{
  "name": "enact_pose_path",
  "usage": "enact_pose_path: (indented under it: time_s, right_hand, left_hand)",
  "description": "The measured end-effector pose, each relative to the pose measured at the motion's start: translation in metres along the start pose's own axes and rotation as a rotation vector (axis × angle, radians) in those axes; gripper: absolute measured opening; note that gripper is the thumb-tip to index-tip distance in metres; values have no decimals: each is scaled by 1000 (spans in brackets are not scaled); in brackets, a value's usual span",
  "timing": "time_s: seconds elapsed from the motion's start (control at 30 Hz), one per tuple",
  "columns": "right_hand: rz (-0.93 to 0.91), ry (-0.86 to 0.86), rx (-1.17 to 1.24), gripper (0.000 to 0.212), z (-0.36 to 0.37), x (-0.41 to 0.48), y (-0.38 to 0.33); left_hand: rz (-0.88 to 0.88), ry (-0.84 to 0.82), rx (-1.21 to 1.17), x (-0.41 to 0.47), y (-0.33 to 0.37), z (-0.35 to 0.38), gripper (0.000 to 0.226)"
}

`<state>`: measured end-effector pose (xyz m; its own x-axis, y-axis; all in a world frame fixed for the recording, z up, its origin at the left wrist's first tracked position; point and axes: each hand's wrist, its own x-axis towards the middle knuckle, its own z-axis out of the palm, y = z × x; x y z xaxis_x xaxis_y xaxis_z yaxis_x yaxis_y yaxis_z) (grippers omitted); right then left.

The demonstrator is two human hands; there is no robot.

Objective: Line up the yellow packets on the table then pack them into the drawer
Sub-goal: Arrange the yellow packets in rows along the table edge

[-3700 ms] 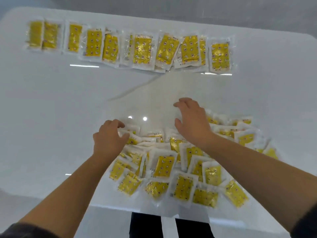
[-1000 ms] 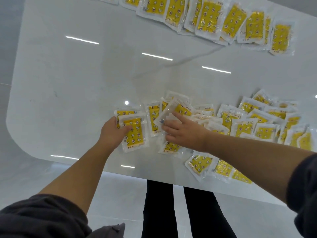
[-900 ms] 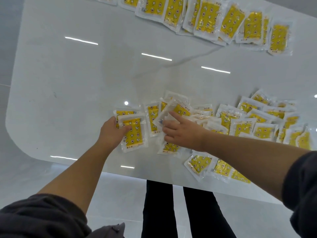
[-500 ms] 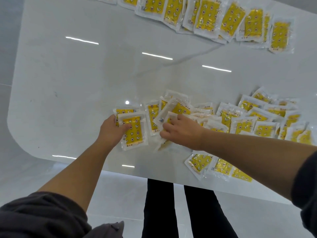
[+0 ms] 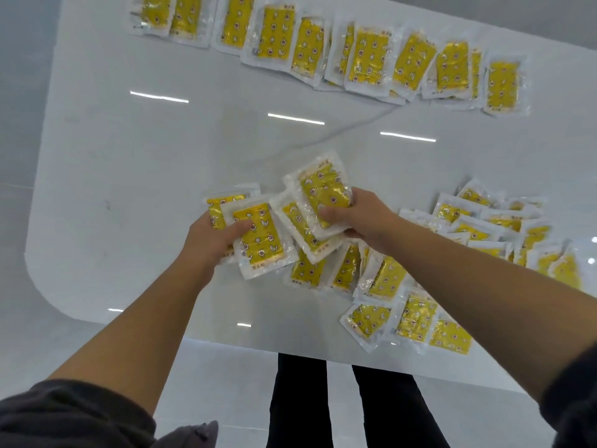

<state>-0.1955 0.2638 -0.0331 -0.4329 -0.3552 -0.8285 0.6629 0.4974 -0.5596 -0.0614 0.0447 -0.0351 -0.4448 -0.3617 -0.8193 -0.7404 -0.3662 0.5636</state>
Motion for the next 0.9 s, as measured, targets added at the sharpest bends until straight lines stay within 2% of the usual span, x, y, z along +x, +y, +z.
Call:
enact_pose_path:
  time_s: [0.07, 0.17, 0.33, 0.57, 0.7, 0.8, 0.9]
  right_hand:
    - [56, -29, 200, 26, -14, 1, -4]
    - [90, -63, 364, 30, -38, 8, -8]
    - [53, 12, 461, 28, -100, 20, -12]
    - [0, 133, 496, 28, -202, 41, -27]
    - [-51, 223, 530, 23, -246, 57, -45]
    - [-84, 300, 575, 14, -274, 70, -61]
    - [-110, 347, 573, 19, -294, 83, -70]
  left_hand:
    - [-4, -57, -36, 2, 14, 19, 33]
    - [-5, -137, -96, 9, 36, 57, 33]
    - [23, -181, -140, 25, 65, 132, 30]
    - [85, -242, -49, 59, 106, 241, 17]
    - [83, -160, -17, 84, 142, 286, 13]
    - [165, -112, 84, 101, 165, 314, 15]
    - [244, -50, 212, 113, 181, 338, 13]
